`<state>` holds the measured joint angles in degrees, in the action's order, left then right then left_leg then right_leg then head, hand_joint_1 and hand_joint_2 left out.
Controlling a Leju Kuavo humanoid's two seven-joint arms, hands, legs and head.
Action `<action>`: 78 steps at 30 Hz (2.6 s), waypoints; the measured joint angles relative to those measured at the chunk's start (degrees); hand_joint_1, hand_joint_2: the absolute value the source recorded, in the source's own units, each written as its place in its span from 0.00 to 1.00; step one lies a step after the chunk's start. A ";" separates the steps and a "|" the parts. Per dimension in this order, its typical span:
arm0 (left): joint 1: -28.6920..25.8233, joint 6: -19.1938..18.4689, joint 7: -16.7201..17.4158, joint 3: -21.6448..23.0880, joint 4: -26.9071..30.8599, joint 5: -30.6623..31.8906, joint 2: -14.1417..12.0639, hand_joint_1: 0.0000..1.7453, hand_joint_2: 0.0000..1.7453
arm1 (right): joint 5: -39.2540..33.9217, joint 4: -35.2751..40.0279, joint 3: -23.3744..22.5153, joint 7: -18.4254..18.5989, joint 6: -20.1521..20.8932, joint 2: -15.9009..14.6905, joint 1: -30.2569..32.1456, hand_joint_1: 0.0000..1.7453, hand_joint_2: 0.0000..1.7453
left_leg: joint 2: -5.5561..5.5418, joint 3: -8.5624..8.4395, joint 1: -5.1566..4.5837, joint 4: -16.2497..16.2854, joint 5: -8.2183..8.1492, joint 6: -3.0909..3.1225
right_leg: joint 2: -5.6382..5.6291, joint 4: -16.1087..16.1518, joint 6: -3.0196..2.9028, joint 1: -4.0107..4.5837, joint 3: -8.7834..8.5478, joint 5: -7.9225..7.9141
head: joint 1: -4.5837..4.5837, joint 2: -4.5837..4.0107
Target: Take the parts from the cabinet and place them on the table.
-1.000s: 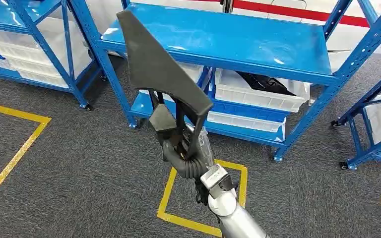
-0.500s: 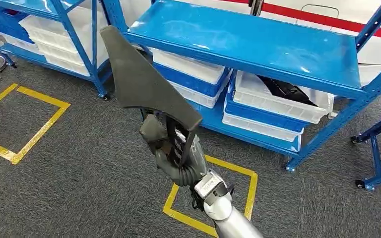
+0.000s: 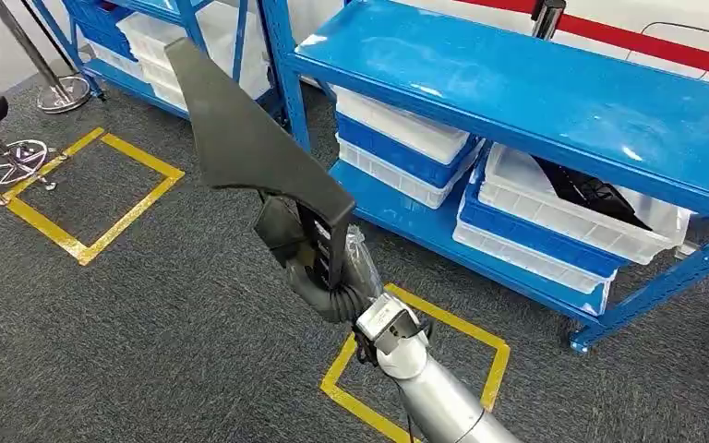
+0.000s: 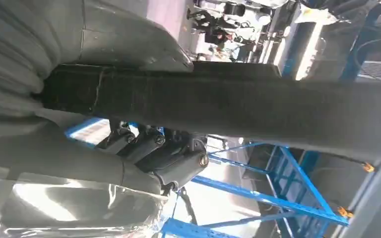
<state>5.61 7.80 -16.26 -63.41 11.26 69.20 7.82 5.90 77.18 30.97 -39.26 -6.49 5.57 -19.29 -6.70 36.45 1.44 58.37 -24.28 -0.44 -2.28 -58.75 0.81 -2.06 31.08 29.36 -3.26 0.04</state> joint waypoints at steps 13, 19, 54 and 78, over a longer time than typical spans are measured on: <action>0.72 -0.33 -0.59 0.13 0.04 1.33 -0.11 0.00 1.00 | 1.55 -0.85 -1.20 -0.02 0.02 0.31 -0.21 1.00 1.00 | 9.53 -1.34 -2.53 0.85 -1.99 3.19 | 7.64 0.25 -1.60 2.49 -0.21 0.41 | 0.61 0.00; 0.36 0.52 -0.61 0.63 0.04 2.16 -0.06 0.00 1.00 | 1.60 -0.15 -1.73 0.42 0.13 0.48 0.67 1.00 1.00 | 7.19 -3.14 -1.48 -2.93 0.09 4.13 | 2.99 -6.35 -1.52 2.30 2.62 4.11 | 0.57 0.00; -0.07 3.63 4.55 -0.76 -0.02 -0.13 1.29 0.00 1.00 | -2.25 -5.70 1.18 -0.59 4.92 3.50 -0.11 1.00 1.00 | 3.49 -3.56 -1.57 -3.53 0.33 4.22 | 2.48 -13.82 0.48 1.23 7.38 4.95 | 0.61 -0.02; -0.43 -1.62 0.70 0.92 0.11 2.06 -3.06 0.00 1.00 | 1.20 2.10 1.11 -0.52 -3.30 0.31 8.28 1.00 1.00 | 8.15 -3.48 -1.79 -3.85 0.56 4.21 | 7.75 0.76 -1.33 2.02 -0.54 0.56 | 1.20 -0.02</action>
<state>5.18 6.19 -15.56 -62.49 11.37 71.26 4.76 7.10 79.28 32.09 -39.78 -9.79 5.88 -11.00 1.45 32.97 -0.36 54.53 -23.72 3.77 5.47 -57.99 -0.52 -0.04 30.54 29.92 -2.05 0.02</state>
